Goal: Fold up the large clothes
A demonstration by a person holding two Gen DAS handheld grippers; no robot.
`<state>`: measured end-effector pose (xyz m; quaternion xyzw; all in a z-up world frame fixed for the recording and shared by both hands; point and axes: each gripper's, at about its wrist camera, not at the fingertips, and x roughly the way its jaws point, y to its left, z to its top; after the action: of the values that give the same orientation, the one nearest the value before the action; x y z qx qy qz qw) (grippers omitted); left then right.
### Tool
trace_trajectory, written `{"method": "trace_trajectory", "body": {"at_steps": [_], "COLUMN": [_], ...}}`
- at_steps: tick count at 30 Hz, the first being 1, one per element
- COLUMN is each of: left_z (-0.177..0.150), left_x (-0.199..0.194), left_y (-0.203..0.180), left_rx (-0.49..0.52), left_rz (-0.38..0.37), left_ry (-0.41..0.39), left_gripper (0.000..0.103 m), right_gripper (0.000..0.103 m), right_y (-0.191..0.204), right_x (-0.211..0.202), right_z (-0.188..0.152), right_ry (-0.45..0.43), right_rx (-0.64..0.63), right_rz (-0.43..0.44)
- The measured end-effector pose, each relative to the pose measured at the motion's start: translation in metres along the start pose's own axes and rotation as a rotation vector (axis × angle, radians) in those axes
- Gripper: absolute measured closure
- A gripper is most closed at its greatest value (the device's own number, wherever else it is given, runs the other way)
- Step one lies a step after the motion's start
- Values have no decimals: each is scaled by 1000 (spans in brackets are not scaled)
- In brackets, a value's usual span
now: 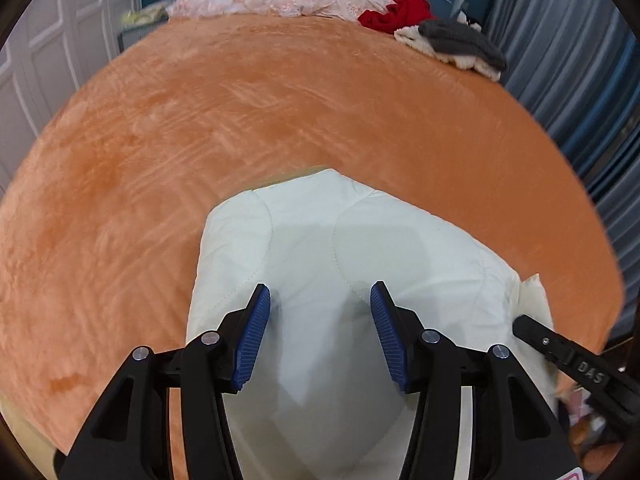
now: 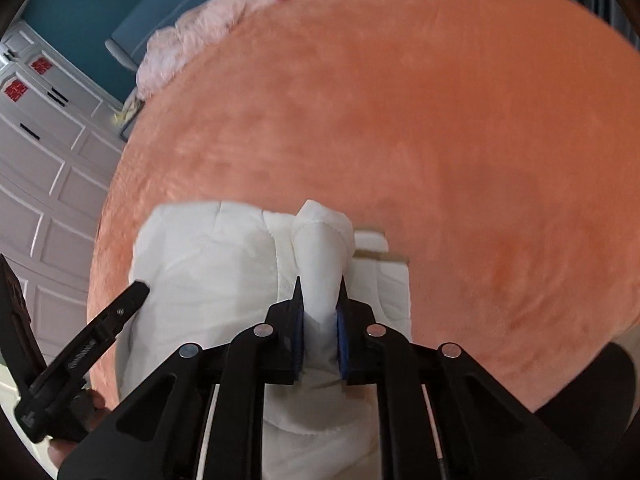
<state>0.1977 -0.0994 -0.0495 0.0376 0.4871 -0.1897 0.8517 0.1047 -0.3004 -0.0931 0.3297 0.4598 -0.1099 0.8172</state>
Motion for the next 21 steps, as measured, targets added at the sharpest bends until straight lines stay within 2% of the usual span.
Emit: {"method": "trace_trajectory", "body": {"at_steps": [4, 8, 21], "left_z": [-5, -5, -11], "left_x": [17, 33, 61], "left_y": [-6, -1, -3], "left_rx": [28, 13, 32], "left_rz": [52, 61, 124], "left_ry": [-8, -4, -34], "left_gripper": [52, 52, 51], "right_gripper": [84, 81, 80], "right_y": [-2, 6, 11], "right_x": [21, 38, 61], "right_z": [3, 1, 0], "right_ry": [33, 33, 24], "right_rx": [-18, -63, -149], "right_rz": [-8, -51, -101]}}
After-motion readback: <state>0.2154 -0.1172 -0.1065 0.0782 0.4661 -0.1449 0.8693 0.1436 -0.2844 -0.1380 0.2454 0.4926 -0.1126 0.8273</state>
